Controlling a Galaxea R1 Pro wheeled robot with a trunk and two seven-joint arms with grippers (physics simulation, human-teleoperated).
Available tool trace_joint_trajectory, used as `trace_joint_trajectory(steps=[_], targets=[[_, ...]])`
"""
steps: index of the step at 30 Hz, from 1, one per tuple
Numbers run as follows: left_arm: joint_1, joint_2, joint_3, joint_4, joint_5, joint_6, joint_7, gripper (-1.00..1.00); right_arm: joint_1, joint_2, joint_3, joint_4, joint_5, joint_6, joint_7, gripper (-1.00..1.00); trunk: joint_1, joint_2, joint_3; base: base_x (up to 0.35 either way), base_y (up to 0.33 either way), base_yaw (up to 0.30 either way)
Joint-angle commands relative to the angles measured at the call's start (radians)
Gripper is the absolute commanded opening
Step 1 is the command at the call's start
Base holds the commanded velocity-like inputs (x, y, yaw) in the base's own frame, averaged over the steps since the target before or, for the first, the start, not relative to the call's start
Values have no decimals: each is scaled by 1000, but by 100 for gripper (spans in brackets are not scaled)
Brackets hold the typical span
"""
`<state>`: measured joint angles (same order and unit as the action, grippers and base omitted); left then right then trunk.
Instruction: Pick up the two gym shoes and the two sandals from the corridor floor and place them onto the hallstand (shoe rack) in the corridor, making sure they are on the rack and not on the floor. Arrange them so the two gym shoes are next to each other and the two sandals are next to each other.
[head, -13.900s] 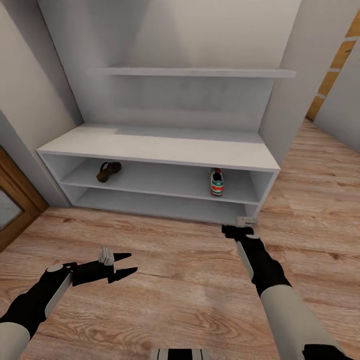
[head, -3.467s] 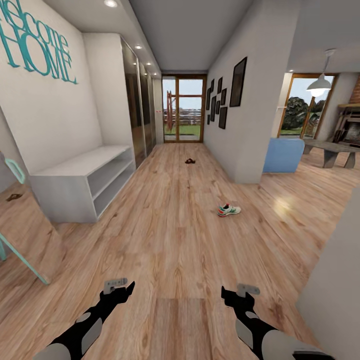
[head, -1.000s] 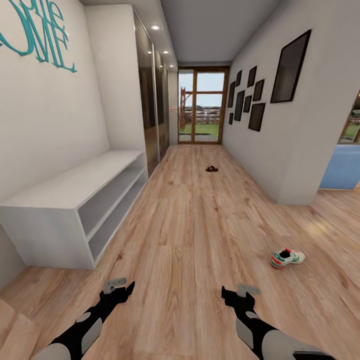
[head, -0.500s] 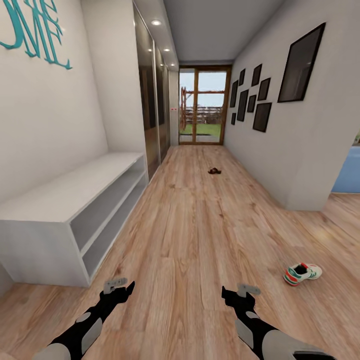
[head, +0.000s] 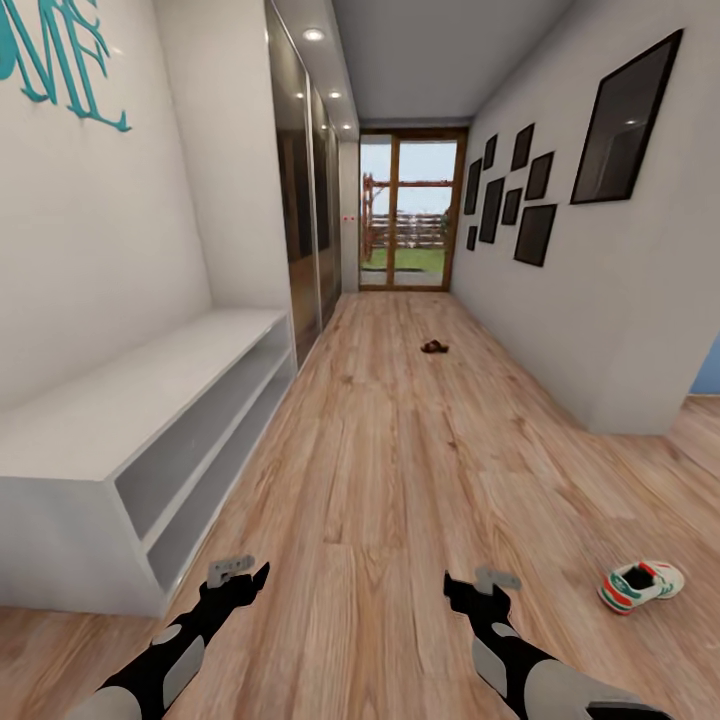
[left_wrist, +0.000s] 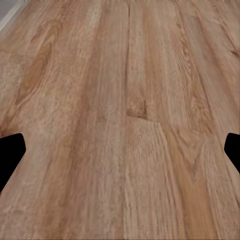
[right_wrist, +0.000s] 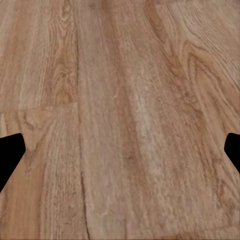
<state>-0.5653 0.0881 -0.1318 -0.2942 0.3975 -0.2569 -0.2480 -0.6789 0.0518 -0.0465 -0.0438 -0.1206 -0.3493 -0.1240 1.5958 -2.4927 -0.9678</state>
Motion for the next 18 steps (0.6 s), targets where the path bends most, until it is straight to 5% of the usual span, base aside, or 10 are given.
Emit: trace_joint_trajectory(steps=[1,18], targets=[[-1,1,-8,1,10,-4,-2,100,-1,0,-4,1,-5,-5,1,100,0,0,-1,341,15,0],[-1,1,-8,1,10,-4,-2,100,-1,0,-4,1,-5,-5,1,100,0,0,-1,344,2,0]])
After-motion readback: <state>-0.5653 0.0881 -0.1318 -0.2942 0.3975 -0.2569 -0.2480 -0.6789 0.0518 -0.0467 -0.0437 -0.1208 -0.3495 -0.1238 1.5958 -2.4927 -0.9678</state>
